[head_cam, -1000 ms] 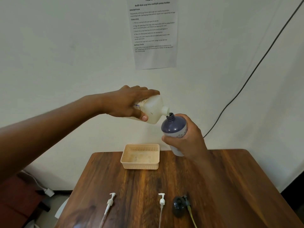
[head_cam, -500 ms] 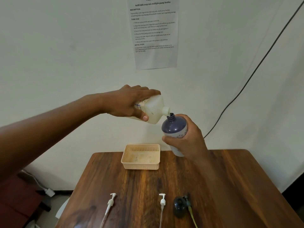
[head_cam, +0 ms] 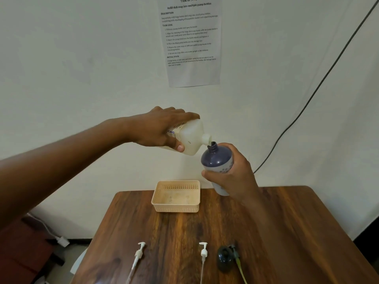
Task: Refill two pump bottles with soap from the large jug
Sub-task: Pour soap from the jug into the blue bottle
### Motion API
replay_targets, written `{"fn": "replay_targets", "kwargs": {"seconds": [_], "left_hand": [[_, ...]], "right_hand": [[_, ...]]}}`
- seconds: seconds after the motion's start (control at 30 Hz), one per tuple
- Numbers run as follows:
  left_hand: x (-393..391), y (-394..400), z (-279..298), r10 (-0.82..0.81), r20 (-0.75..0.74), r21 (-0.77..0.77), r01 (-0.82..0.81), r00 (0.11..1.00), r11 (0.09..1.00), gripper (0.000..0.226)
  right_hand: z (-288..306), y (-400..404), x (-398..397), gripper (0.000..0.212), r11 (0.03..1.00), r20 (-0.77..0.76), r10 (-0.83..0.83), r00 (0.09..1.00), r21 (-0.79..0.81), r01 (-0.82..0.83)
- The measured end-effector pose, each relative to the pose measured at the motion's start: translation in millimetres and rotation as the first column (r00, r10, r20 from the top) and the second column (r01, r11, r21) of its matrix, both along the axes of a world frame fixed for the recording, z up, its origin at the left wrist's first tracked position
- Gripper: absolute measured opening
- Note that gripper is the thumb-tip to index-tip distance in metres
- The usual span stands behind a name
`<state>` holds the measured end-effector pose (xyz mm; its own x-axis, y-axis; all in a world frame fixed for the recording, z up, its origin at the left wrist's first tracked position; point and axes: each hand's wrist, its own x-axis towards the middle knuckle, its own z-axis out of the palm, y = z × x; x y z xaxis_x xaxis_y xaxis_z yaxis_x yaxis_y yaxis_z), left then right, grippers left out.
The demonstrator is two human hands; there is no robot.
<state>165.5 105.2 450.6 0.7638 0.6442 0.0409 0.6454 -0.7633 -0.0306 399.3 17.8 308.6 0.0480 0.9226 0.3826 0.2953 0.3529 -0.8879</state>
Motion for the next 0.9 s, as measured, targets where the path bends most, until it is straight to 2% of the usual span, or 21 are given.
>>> {"fn": "replay_targets", "kwargs": {"seconds": [0.53,0.9], "left_hand": [[2.4,-0.6,1.0,-0.005,-0.022,0.004,0.005,1.0,1.0,0.087],[-2.0,-2.7,-3.3,0.026,0.029,-0.047,-0.024,0.999,0.999,0.093]], "right_hand": [[-1.6,1.7,-0.2,0.068,1.0,0.0,0.002,1.0,-0.013,-0.002],[0.3,0.5,-3.1,0.068,1.0,-0.012,-0.012,1.0,-0.005,0.012]]}}
